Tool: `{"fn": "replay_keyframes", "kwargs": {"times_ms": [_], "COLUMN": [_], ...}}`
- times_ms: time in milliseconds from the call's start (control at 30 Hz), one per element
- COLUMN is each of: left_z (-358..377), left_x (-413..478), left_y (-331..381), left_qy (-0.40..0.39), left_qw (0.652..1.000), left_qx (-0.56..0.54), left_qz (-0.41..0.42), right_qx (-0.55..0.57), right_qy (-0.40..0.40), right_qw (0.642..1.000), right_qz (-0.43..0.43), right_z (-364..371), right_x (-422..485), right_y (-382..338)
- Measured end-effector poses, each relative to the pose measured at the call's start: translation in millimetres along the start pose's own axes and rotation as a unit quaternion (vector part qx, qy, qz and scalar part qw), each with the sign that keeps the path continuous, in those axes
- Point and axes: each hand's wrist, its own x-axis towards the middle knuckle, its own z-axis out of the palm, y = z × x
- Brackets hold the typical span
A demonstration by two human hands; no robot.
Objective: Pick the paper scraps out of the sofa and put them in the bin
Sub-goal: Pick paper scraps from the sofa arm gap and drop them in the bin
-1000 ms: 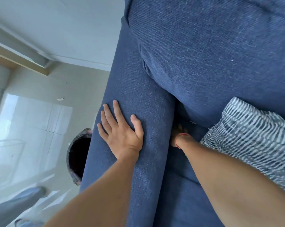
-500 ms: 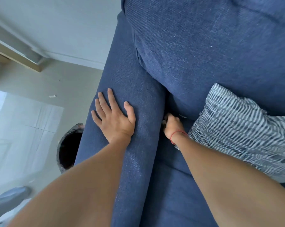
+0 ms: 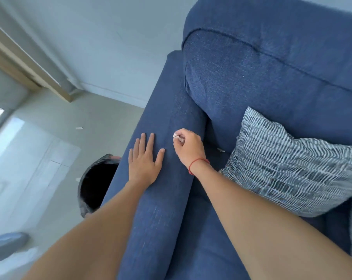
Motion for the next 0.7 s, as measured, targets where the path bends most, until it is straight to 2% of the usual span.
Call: {"fn": "replay_keyframes", "kwargs": {"times_ms": [133,267,433,700], "left_z": [-3.4,-18.4,-31.1,-21.6], "left_x": [-34.1,-19.1,-4.1,-2.6], "left_y": [-21.2,-11.0,4.1,18.5], "left_qy": [0.001,0.046,0.036,0.027], "left_qw": [0.998,0.983,0.974,0.974], "left_qx": [-0.058,-0.168,-0.221,-0.223], "left_qz": [-0.028,-0.053,-0.04,-0.023], "right_qx": [-0.038,-0.12,-0.024,0.002], "right_qy": [-0.077,-0.088,-0.096,-0.086], "right_qw": [0.996,0.988,0.995,0.996], "right_qz": [-0.036,-0.04,-0.017,-0.005], "right_z": [16.0,22.2,21.2,16.8], "right_x": [-13.1,-25.9,-30.9,-21.6], "right_y": [-31.2,-27.3,-13.9,-5.7]}}
